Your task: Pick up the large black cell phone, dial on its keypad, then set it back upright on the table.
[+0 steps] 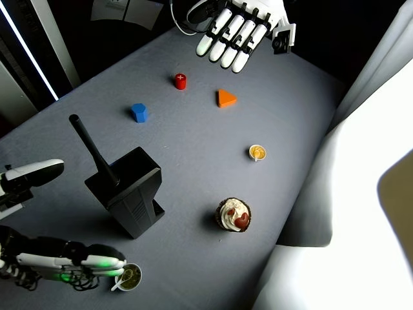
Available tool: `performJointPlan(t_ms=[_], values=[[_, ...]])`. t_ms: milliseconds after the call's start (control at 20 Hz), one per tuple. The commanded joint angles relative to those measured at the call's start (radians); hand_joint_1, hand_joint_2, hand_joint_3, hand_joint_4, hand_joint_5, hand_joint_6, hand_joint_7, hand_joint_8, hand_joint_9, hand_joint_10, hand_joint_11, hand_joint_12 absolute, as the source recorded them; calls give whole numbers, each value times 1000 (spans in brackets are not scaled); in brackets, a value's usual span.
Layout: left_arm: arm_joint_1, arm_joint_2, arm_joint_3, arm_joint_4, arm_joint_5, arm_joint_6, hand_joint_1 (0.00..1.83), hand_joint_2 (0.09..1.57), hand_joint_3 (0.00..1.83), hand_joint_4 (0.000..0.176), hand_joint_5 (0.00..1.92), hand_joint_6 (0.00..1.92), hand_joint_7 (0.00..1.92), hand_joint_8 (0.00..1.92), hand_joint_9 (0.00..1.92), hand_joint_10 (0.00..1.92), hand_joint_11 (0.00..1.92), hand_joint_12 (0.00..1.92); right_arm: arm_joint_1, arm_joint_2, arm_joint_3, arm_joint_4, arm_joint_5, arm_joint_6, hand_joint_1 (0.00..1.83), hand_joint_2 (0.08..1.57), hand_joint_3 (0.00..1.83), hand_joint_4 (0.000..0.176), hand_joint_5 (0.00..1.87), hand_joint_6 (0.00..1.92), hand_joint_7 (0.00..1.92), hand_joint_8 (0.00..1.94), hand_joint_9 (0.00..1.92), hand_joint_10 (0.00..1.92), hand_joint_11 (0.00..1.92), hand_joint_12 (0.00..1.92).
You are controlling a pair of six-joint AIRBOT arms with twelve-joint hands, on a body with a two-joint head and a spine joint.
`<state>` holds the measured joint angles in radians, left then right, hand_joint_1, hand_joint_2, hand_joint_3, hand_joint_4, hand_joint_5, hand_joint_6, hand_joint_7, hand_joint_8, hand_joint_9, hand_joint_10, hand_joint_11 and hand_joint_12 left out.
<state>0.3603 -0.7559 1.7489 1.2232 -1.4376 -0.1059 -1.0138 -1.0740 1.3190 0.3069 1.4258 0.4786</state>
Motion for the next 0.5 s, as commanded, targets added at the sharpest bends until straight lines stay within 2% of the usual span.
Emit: performJointPlan(t_ms=[0,50,450], values=[[-30,4,2,-103,-63,-1,0,1109,0,32,91,4,59,4,73,4,0,189,8,3,11,20,118,12,953,967,3,0,1,0,0,0,4,1,0,359],[-30,3,2,-103,-63,-1,0,1108,0,36,84,1,59,3,75,4,0,193,13,-2,22,18,117,15,943,969,4,0,0,0,0,0,0,0,0,355],[-31,2,9,-106,-68,-1,0,1107,1,34,75,1,49,0,65,0,0,229,53,-32,88,-6,86,39,922,982,6,0,0,0,0,0,0,0,0,353]])
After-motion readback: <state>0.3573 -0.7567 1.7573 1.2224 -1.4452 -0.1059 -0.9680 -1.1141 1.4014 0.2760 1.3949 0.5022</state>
